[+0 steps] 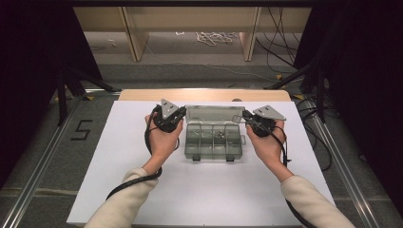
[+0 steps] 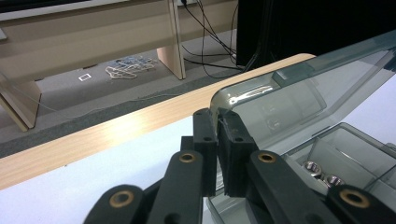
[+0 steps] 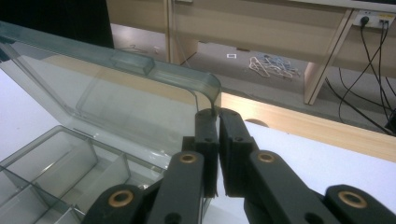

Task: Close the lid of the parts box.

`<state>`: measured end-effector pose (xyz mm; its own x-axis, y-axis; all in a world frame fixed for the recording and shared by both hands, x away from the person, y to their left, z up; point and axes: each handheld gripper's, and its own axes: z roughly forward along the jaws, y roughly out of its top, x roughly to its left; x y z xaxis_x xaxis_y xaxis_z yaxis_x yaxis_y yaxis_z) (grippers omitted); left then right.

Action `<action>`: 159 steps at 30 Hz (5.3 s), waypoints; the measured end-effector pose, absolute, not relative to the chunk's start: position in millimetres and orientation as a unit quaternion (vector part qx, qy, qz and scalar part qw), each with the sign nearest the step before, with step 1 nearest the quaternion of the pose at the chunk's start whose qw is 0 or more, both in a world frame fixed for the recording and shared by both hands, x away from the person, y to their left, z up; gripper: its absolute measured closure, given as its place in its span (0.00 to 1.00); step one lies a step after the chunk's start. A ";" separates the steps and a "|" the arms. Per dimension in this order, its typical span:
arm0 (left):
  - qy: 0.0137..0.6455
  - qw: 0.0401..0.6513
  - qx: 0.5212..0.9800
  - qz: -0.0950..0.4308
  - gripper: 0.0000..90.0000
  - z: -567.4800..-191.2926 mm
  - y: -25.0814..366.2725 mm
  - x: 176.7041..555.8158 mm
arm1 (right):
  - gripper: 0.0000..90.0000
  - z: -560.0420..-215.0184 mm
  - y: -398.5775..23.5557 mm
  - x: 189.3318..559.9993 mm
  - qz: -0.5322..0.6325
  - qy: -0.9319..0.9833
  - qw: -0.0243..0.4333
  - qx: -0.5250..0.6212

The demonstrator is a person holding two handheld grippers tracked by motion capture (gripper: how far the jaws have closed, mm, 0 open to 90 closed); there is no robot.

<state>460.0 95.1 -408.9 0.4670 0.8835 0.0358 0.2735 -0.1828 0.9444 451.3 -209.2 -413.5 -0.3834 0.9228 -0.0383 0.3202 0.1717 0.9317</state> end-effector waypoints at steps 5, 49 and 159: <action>0.411 0.490 0.704 0.310 0.95 -410.3 94.9 456.7 | 0.97 -414.1 -209.4 448.3 0.458 0.694 0.328 0.449; 0.384 0.479 0.718 0.327 0.94 -422.4 95.7 429.9 | 0.97 -422.5 -213.4 428.0 0.453 0.709 0.327 0.430; 0.371 0.471 0.753 0.271 1.00 -393.4 107.3 437.8 | 1.00 -393.2 -239.8 450.7 0.458 0.758 0.226 0.405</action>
<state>437.8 107.3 -393.4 0.5773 0.8144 0.0583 0.3030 -0.2800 0.9109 450.7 -239.8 -393.2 -0.5698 0.8213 0.0285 0.4079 0.2525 0.8774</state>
